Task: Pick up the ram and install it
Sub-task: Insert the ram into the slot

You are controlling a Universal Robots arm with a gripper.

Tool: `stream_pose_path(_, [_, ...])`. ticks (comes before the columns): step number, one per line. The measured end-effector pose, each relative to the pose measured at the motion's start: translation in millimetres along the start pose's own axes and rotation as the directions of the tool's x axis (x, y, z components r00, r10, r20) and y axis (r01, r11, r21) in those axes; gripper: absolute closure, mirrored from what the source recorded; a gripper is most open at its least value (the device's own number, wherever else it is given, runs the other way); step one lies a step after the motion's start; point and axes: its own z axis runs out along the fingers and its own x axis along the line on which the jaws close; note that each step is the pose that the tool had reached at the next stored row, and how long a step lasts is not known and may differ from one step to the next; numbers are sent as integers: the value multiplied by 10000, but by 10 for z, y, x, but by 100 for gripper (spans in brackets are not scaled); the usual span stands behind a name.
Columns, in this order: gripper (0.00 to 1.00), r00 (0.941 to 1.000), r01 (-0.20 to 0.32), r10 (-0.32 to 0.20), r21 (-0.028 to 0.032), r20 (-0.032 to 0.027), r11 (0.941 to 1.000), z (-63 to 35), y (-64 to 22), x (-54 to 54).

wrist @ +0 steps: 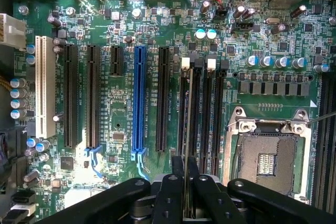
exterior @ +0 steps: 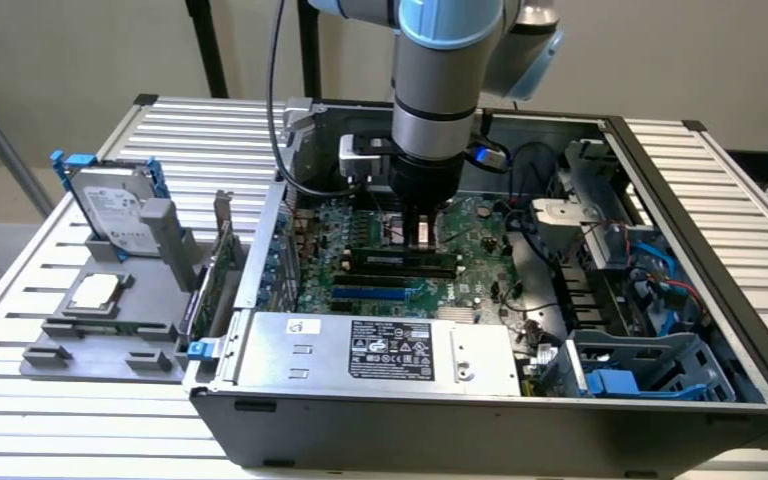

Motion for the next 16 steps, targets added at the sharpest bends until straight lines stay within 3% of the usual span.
stream_pose_path(16, [86, 10000, 19, -19, -4, -2, 10000, 12, -14, 9])
